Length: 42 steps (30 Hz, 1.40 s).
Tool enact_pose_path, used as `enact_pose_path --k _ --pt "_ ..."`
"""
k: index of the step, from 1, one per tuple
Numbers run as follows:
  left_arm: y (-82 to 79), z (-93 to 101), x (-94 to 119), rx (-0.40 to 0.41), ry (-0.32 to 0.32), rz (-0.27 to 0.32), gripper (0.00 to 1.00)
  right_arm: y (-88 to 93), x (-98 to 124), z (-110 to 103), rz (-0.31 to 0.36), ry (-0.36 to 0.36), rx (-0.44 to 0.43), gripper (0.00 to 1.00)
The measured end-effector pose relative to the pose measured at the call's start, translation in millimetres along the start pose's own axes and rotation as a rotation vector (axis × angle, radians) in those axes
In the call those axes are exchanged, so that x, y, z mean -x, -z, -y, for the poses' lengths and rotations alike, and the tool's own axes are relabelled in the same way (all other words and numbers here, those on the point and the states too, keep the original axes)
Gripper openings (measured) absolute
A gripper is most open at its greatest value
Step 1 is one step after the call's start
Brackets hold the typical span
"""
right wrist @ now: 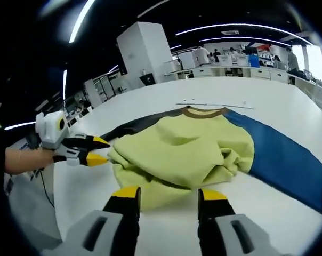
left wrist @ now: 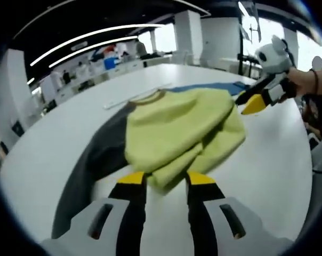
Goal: Fold the garment on the visible template until the final outline fits inside the template.
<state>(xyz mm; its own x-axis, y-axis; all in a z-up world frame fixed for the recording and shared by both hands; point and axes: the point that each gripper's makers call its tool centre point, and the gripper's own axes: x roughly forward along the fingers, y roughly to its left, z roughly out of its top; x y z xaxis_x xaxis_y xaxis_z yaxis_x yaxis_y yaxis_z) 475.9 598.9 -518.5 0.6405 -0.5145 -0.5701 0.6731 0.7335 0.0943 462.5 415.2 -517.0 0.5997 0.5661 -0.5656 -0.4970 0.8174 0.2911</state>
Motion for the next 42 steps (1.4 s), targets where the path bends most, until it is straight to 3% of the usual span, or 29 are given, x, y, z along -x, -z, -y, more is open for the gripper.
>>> enact_pose_path --k 7,16,25,29,34,42 --pt "1.0 7.0 -4 0.02 0.003 -0.018 0.17 7.3 -12 0 -0.012 0.056 -0.054 0.3" --pt "8.8 -1.7 -12 0.026 -0.017 -0.044 0.09 5.8 -22 6 -0.012 0.069 -0.093 0.19" --pt "6.9 2.5 -17 0.047 -0.023 -0.064 0.01 5.1 -22 7 -0.008 0.079 -0.117 0.11" --pt "9.3 -1.4 -17 0.06 -0.026 -0.068 0.0 -0.5 -20 9 0.013 0.09 -0.096 0.0" --pt "8.8 0.9 -11 0.069 -0.03 -0.07 0.0 -1.4 -14 4 0.01 0.083 -0.08 0.0" --pt "-0.6 0.0 6 0.018 -0.043 -0.051 0.0 -4.9 -2 -3 0.016 0.066 -0.06 0.0"
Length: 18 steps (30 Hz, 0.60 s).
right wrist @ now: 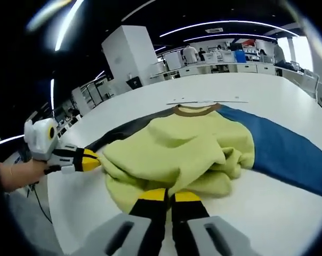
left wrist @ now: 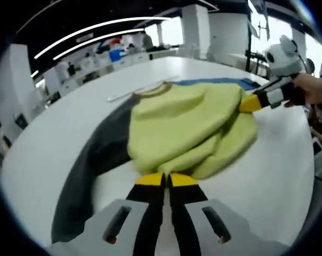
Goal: Fold the garment on the visible template until the final outline fits inside the template.
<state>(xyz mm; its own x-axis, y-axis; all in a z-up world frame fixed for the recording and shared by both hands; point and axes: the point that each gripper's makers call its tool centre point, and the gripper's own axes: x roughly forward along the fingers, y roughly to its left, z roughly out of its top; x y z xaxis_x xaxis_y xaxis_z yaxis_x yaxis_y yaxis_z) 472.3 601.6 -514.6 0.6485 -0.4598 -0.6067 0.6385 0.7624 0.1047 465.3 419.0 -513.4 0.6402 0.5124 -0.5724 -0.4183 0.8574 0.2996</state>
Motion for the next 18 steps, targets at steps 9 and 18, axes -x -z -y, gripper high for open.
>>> enact_pose_path --k 9,18 --pt "-13.9 -3.1 23 0.004 0.002 0.034 0.0 -17.4 19 -6 0.027 -0.017 0.005 0.0" --pt "-43.0 -9.5 37 0.04 -0.031 0.091 0.0 -48.6 32 -14 0.088 -0.034 0.023 0.0"
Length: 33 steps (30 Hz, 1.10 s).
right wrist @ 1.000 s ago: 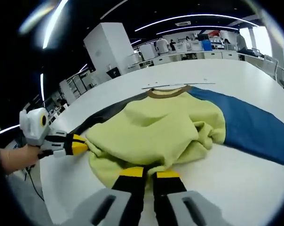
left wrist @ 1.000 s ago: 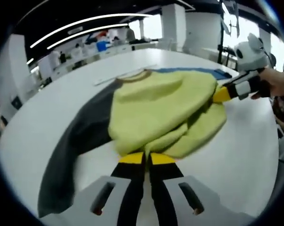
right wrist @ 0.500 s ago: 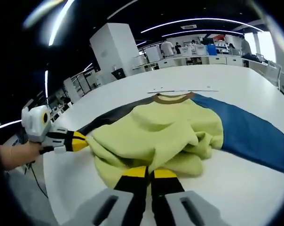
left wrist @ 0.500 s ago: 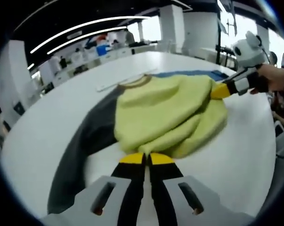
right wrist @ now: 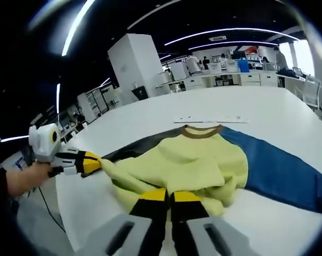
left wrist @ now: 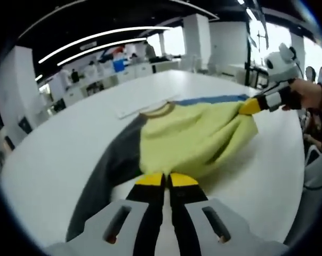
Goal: Fold the garment on the visible template until the final outline fits inside the template.
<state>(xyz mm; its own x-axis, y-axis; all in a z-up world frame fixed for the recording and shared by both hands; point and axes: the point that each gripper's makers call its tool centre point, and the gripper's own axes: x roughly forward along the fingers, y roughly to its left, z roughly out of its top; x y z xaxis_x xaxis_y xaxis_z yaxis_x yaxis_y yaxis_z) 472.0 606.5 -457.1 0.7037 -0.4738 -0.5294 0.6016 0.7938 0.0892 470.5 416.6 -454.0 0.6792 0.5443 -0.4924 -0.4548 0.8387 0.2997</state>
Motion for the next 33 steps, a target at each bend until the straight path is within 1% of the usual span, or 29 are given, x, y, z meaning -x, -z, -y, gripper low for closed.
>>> enact_pose_path --k 3,5,8,11,12,15,18,21,23,24,27,29,31,32,33 --pt "-6.9 -6.0 -2 0.014 -0.011 0.015 0.0 -12.8 2 -2 0.019 0.0 0.002 0.0" --pt "-13.8 -5.7 -2 0.018 -0.014 0.024 0.0 -22.1 -2 1 0.026 0.0 0.009 0.0" --pt "-20.5 -8.9 -4 -0.026 -0.016 0.025 0.0 -29.6 -8 6 0.012 0.007 0.022 0.0" --pt "-28.5 -9.8 -6 -0.056 -0.022 0.026 0.0 -41.3 -15 11 0.02 0.007 0.028 0.0" --pt "-29.3 -13.4 -8 -0.057 -0.022 0.024 0.0 -44.7 -17 12 0.023 0.009 0.028 0.0" --pt "-38.2 -19.2 -14 -0.049 -0.026 0.034 0.0 -55.0 -24 18 0.029 0.017 0.032 0.0" --pt "-44.7 -26.7 -23 -0.059 -0.038 0.044 0.0 -63.9 -33 26 0.031 0.028 0.027 0.0" --pt "-50.0 -33.8 -35 -0.065 -0.057 0.043 0.0 -67.8 -41 32 0.019 0.03 0.026 0.0" --pt "-53.4 -37.6 -45 -0.072 -0.068 0.047 0.0 -70.3 -50 42 0.013 0.048 0.027 0.0" --pt "-54.3 -37.2 -48 -0.069 -0.069 0.046 0.0 -70.5 -54 47 0.005 0.055 0.014 0.0" --pt "-53.8 -41.1 -64 -0.066 -0.075 0.031 0.0 -73.0 -63 57 0.002 0.066 -0.006 0.0" --pt "-52.5 -43.2 -71 -0.068 -0.077 0.025 0.0 -72.8 -66 60 -0.002 0.072 -0.02 0.0" --pt "-50.8 -45.1 -78 -0.052 -0.08 0.017 0.0 -71.2 -74 67 -0.016 0.079 -0.039 0.0" --pt "-51.3 -50.2 -83 -0.035 -0.084 0.022 0.0 -70.4 -77 68 -0.021 0.082 -0.048 0.0" --pt "-51.6 -52.3 -86 -0.017 -0.086 0.025 0.0 -72.3 -84 74 -0.02 0.085 -0.053 0.0"
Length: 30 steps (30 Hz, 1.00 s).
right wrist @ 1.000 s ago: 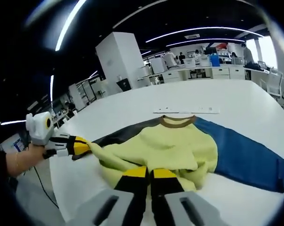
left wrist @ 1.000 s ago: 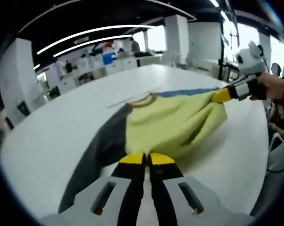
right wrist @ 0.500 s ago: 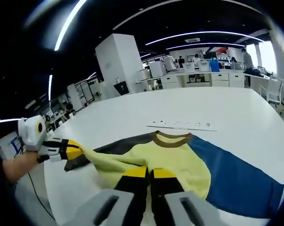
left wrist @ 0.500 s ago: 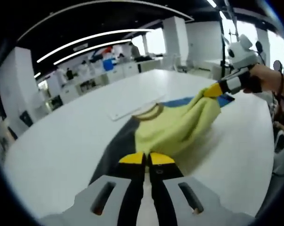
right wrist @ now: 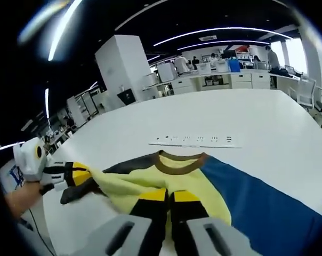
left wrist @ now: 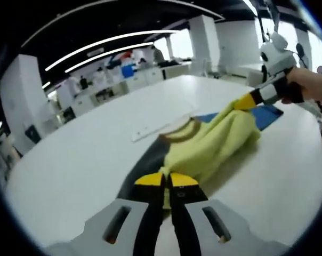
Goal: Fold the garment on the visible template until the final outline fits inside the template.
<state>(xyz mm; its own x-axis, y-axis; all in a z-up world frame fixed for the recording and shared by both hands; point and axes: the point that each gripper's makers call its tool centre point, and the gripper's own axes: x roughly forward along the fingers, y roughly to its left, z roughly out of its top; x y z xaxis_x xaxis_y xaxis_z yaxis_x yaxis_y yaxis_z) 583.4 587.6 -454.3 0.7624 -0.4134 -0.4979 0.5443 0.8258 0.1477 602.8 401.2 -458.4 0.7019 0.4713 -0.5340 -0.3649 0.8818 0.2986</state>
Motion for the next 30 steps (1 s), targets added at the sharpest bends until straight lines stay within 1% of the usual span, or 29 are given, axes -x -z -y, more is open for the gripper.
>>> enact_pose_path --k 1,3,4,6,7,11,16,19,20,21,24,27,30 --pt "-0.1 -2.6 -3 0.021 -0.003 0.005 0.0 -0.2 -2 1 0.0 0.001 -0.003 0.0" --pt "-0.7 -6.9 -11 0.047 -0.004 0.008 0.0 3.8 -4 2 -0.013 0.009 -0.037 0.0" --pt "-0.8 -7.7 -12 0.047 -0.004 0.01 0.01 3.7 -8 5 -0.011 0.013 -0.041 0.0" --pt "1.7 -14.5 -22 0.057 -0.008 0.011 0.01 4.3 -13 8 -0.014 0.016 -0.057 0.0" --pt "1.5 -15.1 -25 0.062 -0.009 0.012 0.01 5.8 -16 11 -0.018 0.023 -0.077 0.0" --pt "2.4 -19.6 -37 0.081 -0.003 0.024 0.01 9.2 -32 27 -0.036 0.055 -0.092 0.0" --pt "9.4 -24.1 -47 0.109 -0.014 0.02 0.04 18.4 -40 39 -0.062 0.087 -0.122 0.0" --pt "9.4 -27.9 -47 0.103 -0.023 0.025 0.08 24.0 -46 43 -0.089 0.086 -0.131 0.02" --pt "8.8 -30.1 -47 0.088 -0.027 0.027 0.1 25.8 -46 44 -0.093 0.09 -0.124 0.03" --pt "7.3 -28.2 -41 0.082 -0.03 0.031 0.11 27.0 -43 42 -0.095 0.092 -0.118 0.04" --pt "5.2 -26.0 -40 0.053 -0.023 0.039 0.14 25.5 -40 41 -0.094 0.089 -0.106 0.07" --pt "2.2 -20.0 -33 0.026 -0.013 0.045 0.18 18.7 -35 36 -0.075 0.077 -0.105 0.17" --pt "3.8 -22.1 -31 0.001 -0.001 0.041 0.22 12.9 -26 31 -0.063 0.065 -0.076 0.25"
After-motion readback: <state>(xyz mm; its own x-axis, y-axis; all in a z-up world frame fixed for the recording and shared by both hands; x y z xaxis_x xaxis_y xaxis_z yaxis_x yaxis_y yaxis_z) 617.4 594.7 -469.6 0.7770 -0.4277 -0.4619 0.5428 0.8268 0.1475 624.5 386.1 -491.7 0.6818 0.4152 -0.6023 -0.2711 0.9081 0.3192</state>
